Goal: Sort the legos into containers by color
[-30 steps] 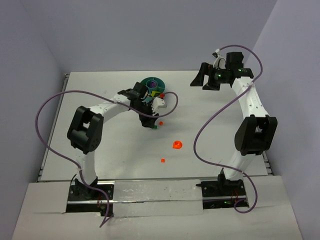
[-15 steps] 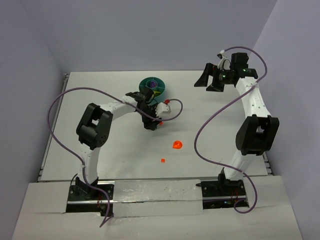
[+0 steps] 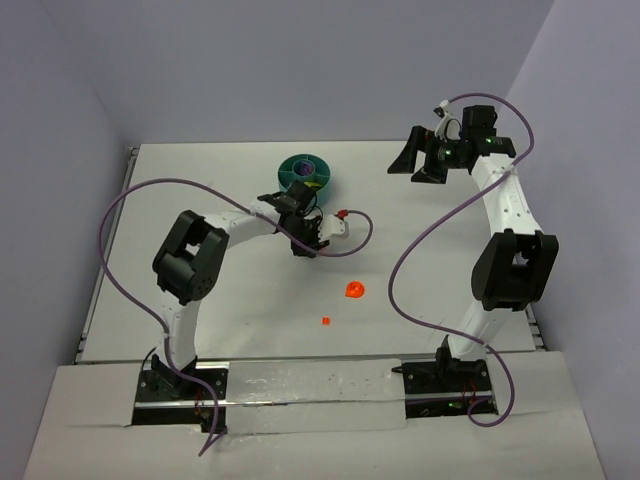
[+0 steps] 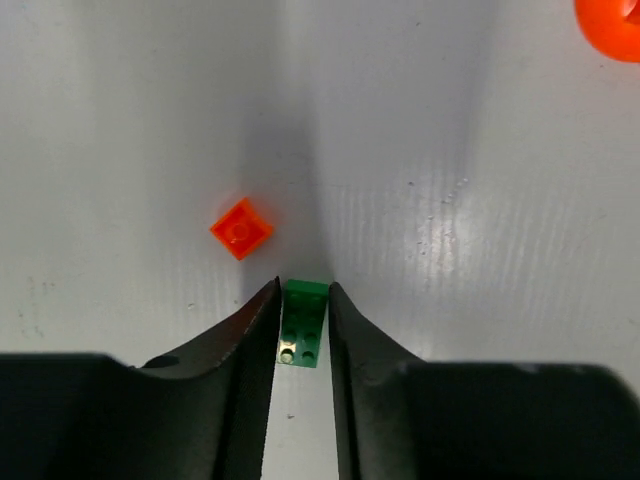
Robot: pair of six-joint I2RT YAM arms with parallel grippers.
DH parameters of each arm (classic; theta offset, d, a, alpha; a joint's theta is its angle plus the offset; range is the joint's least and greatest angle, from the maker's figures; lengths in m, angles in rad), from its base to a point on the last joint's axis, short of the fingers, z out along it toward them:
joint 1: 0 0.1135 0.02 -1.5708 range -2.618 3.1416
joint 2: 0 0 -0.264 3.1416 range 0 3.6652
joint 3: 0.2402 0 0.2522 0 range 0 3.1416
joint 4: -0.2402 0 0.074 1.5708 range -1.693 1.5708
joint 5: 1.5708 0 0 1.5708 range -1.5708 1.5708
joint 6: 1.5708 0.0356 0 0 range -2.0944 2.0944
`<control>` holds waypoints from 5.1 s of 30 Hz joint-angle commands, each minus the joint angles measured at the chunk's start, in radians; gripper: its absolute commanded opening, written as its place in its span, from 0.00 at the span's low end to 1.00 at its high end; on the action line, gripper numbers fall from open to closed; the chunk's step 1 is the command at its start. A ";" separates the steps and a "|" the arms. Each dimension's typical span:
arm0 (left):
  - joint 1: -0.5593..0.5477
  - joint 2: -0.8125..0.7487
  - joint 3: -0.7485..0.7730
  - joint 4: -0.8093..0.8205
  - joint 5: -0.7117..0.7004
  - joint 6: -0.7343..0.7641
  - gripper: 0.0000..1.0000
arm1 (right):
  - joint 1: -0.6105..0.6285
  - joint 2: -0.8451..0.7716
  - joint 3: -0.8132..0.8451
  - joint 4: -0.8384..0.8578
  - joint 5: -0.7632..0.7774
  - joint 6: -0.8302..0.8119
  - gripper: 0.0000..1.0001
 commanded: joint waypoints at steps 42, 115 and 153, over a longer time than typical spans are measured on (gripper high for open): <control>0.354 0.160 0.633 0.322 -0.039 -0.873 0.03 | 0.026 0.024 0.053 0.009 0.015 0.001 1.00; 0.369 0.122 0.663 0.236 -0.110 -0.872 0.99 | 0.071 0.036 0.076 -0.013 0.029 -0.031 1.00; 0.599 -0.505 0.010 0.277 -0.018 -0.954 0.99 | 0.562 -0.062 -0.376 -0.231 0.367 -0.366 0.67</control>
